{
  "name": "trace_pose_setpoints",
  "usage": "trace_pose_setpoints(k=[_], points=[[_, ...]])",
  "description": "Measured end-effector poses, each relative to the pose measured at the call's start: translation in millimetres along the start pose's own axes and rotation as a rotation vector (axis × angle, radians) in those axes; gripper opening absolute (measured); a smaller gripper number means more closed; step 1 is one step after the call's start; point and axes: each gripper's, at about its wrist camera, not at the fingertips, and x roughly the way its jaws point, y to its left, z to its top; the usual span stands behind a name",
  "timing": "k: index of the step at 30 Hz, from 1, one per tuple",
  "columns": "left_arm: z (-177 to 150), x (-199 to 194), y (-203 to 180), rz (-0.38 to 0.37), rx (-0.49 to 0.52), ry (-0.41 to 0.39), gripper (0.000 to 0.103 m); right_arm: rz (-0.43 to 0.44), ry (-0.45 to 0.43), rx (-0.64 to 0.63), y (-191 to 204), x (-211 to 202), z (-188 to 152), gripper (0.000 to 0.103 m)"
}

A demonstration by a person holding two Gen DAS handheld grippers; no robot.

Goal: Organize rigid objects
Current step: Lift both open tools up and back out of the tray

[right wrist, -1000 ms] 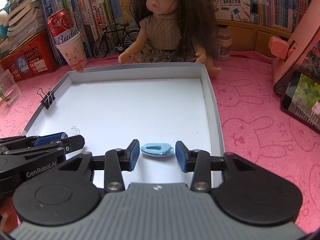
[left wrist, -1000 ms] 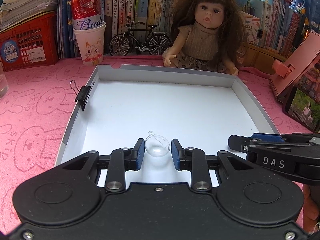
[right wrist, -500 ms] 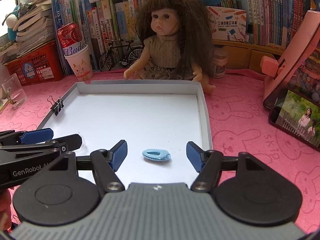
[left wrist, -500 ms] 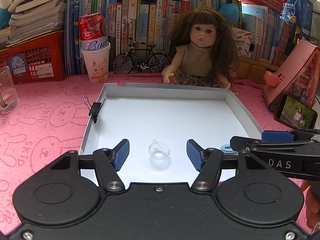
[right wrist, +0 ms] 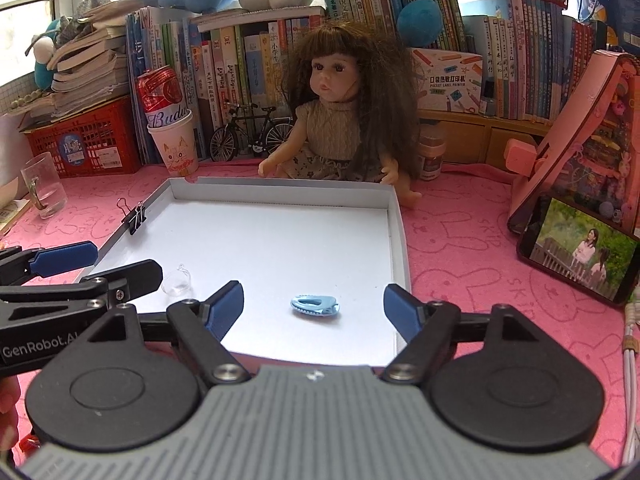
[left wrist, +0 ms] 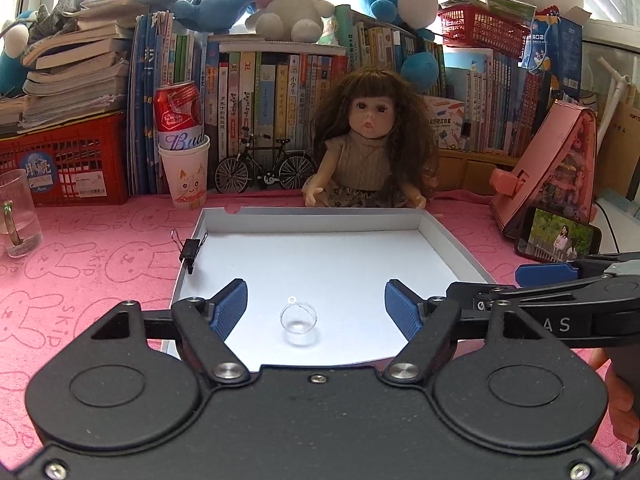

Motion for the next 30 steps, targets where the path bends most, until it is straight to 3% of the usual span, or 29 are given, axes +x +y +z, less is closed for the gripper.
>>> trace_pose_setpoints(k=[8, 14, 30], points=[[-7, -22, -1, 0.001, 0.012, -0.013, 0.082, -0.001, -0.038, -0.001, -1, -19, -10, 0.091], [-12, -37, 2, -0.005, 0.021, -0.032, 0.089, -0.023, -0.092, 0.004, -2, -31, -19, 0.103], [-34, -64, 8, -0.006, 0.023, -0.029, 0.093, -0.013, -0.128, 0.000, 3, -49, -48, 0.103]])
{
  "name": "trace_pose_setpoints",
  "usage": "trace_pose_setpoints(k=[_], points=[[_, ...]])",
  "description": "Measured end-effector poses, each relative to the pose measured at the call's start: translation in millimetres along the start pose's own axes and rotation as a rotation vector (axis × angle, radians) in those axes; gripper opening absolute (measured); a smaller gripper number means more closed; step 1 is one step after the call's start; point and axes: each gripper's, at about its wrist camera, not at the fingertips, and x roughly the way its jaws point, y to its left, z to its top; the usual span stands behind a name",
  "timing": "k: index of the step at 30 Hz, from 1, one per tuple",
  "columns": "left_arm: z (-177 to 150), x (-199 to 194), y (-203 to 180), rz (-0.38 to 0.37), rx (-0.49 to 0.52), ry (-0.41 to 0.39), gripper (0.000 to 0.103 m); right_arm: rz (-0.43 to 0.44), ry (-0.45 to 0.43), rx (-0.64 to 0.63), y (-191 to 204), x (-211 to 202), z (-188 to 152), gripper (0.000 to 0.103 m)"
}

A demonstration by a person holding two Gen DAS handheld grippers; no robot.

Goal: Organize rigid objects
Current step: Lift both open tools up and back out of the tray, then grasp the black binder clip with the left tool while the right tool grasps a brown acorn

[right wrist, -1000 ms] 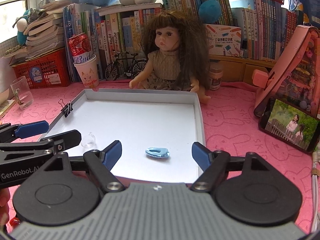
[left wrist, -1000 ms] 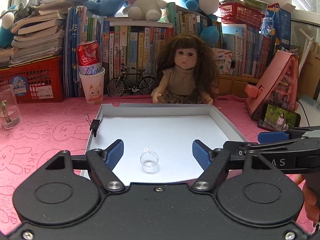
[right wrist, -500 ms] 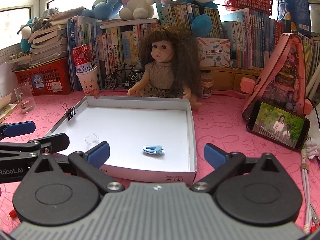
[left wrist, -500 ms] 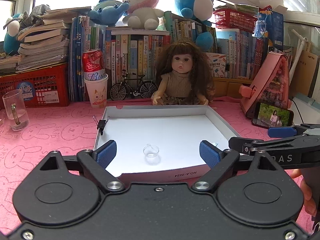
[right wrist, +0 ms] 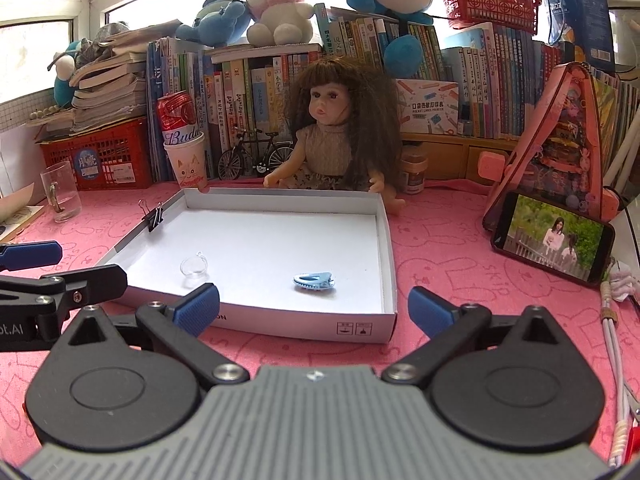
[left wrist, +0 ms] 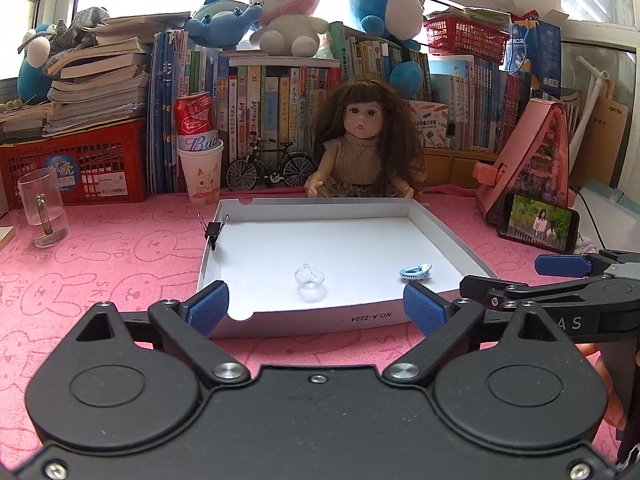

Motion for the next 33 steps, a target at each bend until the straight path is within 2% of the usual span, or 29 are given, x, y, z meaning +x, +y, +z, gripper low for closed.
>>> trace_pose_setpoints(k=[11, 29, 33], points=[[-23, -22, 3, 0.004, 0.015, -0.003, 0.095, -0.001, -0.054, 0.013, -2, -20, -24, 0.103], [-67, -48, 4, 0.037, 0.060, -0.004, 0.094, -0.035, -0.054, 0.059, -9, -36, -68, 0.103], [-73, -55, 9, 0.041, 0.043, -0.016, 0.090, -0.045, -0.056, 0.077, -12, -39, -75, 0.103]])
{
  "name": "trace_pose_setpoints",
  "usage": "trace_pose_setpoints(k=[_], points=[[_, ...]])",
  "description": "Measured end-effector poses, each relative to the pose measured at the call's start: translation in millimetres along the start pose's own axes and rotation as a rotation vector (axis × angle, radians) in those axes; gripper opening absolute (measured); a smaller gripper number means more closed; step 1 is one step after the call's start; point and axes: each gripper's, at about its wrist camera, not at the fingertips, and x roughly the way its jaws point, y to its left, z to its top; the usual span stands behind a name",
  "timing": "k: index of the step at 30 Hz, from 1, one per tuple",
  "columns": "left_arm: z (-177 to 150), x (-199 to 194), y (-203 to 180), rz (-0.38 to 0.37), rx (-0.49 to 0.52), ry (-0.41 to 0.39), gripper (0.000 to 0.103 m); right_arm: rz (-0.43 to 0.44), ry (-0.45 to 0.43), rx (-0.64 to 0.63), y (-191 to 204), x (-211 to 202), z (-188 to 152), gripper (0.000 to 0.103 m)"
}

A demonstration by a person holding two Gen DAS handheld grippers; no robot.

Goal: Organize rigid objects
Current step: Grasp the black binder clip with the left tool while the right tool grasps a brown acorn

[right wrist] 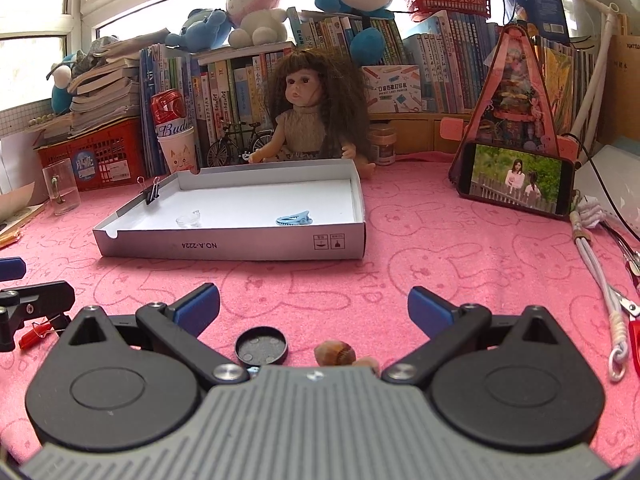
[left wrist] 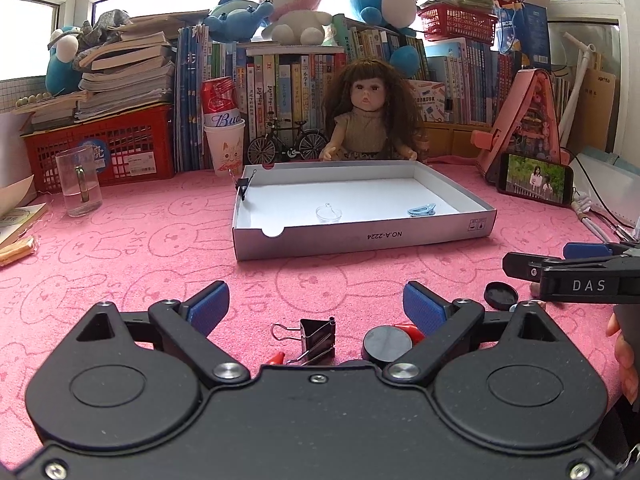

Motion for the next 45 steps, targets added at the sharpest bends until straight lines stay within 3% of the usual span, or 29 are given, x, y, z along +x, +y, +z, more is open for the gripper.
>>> trace_pose_setpoints(k=[13, 19, 23, 27, 32, 35, 45], points=[[-11, -10, 8, -0.008, -0.045, 0.012, 0.054, -0.059, -0.032, -0.012, -10, -14, -17, 0.088], [-13, -3, 2, -0.010, -0.048, 0.018, 0.048, -0.074, -0.028, -0.044, -8, -18, -22, 0.076], [-13, 3, 0, -0.018, -0.057, 0.037, 0.044, -0.088, -0.023, -0.052, -9, -18, -24, 0.062], [-15, 9, -1, -0.020, -0.067, 0.055, 0.030, -0.086, -0.038, -0.082, -4, -18, -23, 0.055], [-16, 12, -4, -0.001, -0.055, 0.050, 0.026, -0.074, -0.044, -0.152, 9, -16, -24, 0.046], [-16, 14, -3, 0.003, -0.050, 0.047, 0.025, -0.066, -0.025, -0.172, 14, -13, -24, 0.028], [-17, 23, -3, 0.036, -0.028, 0.042, 0.025, -0.089, 0.024, -0.255, 23, 3, -23, 0.027]])
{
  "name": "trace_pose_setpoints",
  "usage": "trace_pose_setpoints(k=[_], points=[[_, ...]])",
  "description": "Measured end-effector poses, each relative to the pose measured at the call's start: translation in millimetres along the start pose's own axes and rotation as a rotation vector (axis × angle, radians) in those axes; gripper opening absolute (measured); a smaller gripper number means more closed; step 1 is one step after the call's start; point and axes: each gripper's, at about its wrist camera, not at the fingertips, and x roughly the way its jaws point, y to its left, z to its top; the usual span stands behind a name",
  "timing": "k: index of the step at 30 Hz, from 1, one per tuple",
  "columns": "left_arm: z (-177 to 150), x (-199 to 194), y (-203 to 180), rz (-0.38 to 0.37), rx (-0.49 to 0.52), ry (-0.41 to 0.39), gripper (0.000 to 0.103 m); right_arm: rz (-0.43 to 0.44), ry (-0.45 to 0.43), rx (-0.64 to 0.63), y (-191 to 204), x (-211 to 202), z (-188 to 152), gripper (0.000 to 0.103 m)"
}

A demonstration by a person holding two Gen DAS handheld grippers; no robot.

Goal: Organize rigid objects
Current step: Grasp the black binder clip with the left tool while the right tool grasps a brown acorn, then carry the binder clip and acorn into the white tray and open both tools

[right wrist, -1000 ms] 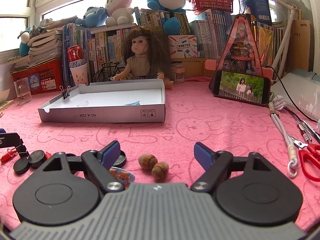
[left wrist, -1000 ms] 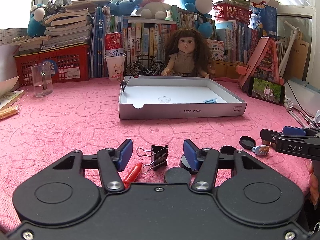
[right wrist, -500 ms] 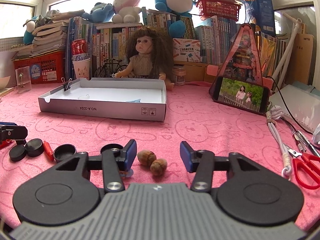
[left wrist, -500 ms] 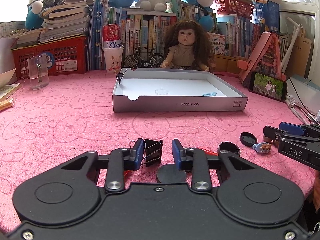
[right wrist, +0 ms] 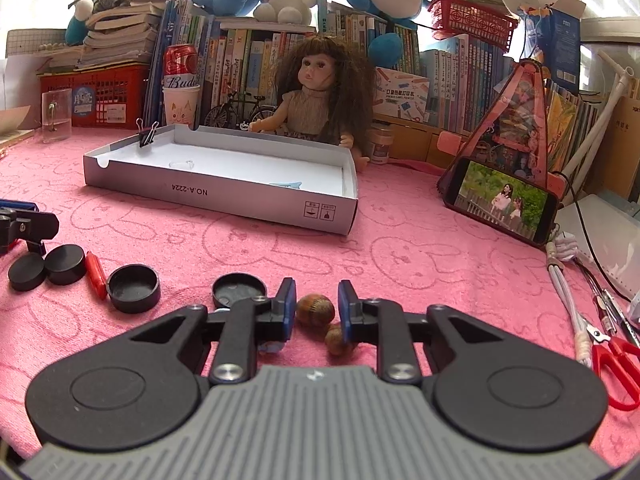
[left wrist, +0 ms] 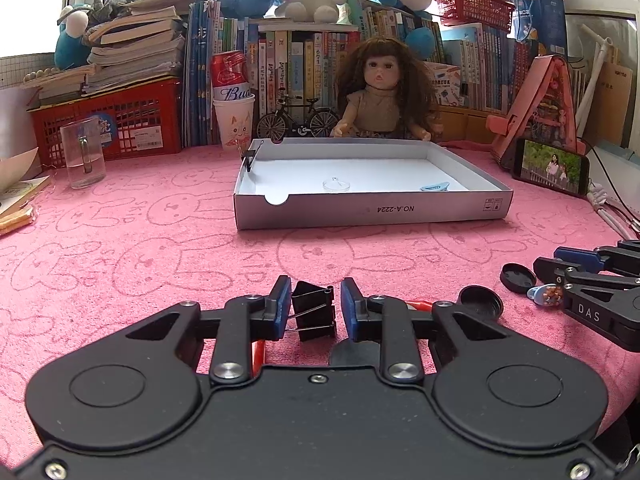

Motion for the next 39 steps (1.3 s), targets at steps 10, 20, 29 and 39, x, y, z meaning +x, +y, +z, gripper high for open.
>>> trace_pose_setpoints(k=[10, 20, 29, 39], points=[[1, 8, 1, 0.014, 0.005, -0.005, 0.022, 0.023, 0.025, 0.021, -3, 7, 4, 0.024], [13, 1, -5, -0.020, 0.023, -0.032, 0.021, 0.053, 0.002, 0.070, -8, 5, 16, 0.024], [51, 15, 2, -0.029, -0.004, -0.030, 0.022, 0.064, -0.005, 0.125, -20, 20, 37, 0.024], [109, 65, 16, -0.016, -0.042, 0.005, 0.022, 0.082, 0.001, 0.186, -40, 56, 79, 0.024]])
